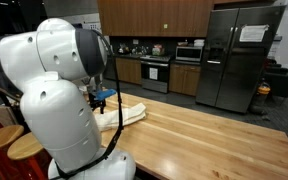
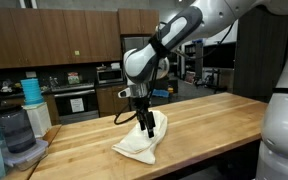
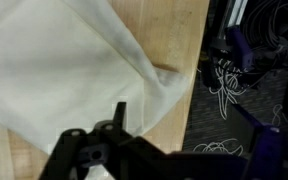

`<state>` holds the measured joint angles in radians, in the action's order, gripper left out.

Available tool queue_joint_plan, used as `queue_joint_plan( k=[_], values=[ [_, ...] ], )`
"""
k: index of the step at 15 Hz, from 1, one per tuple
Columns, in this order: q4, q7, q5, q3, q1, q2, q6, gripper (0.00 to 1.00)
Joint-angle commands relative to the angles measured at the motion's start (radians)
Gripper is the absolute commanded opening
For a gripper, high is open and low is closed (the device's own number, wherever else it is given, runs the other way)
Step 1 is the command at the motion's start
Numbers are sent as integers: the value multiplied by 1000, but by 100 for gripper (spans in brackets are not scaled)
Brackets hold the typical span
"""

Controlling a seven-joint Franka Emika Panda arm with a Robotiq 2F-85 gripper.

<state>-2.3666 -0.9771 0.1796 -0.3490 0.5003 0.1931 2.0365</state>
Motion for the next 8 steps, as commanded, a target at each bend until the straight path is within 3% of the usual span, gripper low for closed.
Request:
queue_joint_plan(
  k=[1,6,8],
  values=[
    [0,-85,38,-14,8,-34,27,100],
    [26,-157,13,-43,-3,-124,66,100],
    [31,-176,7,-53,-6,-151,92,93]
  ],
)
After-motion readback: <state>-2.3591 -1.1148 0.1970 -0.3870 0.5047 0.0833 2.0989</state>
